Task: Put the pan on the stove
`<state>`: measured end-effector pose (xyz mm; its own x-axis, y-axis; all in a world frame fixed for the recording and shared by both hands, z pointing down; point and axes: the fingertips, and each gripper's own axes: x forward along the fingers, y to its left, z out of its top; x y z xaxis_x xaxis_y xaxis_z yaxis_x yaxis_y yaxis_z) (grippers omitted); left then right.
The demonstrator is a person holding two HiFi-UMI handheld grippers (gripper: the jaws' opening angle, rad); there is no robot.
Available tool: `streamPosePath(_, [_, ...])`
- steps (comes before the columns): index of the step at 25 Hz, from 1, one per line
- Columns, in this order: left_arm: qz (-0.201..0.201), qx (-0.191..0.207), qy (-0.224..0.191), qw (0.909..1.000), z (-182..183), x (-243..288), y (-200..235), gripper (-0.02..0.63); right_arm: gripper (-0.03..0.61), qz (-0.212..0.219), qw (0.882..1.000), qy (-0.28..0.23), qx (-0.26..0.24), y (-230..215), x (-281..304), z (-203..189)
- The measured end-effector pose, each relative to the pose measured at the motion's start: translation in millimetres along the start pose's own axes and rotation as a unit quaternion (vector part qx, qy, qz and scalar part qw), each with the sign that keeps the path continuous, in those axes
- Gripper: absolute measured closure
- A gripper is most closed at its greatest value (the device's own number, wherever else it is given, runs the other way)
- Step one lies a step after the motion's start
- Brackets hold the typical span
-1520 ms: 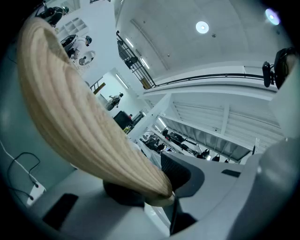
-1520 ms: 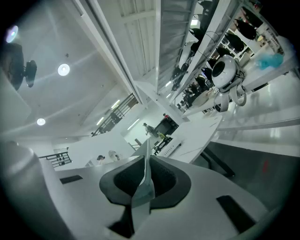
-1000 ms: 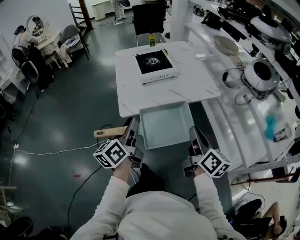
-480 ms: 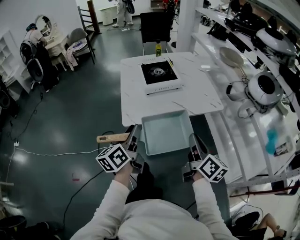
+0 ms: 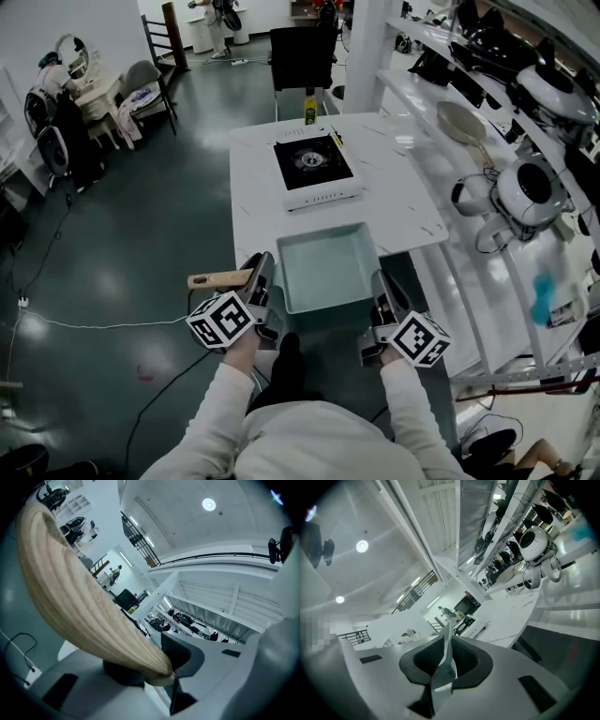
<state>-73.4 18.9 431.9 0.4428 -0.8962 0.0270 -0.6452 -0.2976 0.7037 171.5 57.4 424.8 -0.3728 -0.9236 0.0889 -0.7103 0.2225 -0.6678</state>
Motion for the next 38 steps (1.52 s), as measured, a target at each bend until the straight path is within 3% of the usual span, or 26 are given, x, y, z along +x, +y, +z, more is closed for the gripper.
streamPosePath(18, [-0.022, -0.004, 0.035, 0.9991, 76, 145, 77, 0.489, 0.517, -0.045, 0.999, -0.013, -0.001, -11, 161, 25])
streamPosePath(38, [-0.034, -0.005, 0.052, 0.9981, 93, 211, 104, 0.489, 0.517, -0.063, 0.998, -0.016, -0.002, -32, 221, 37])
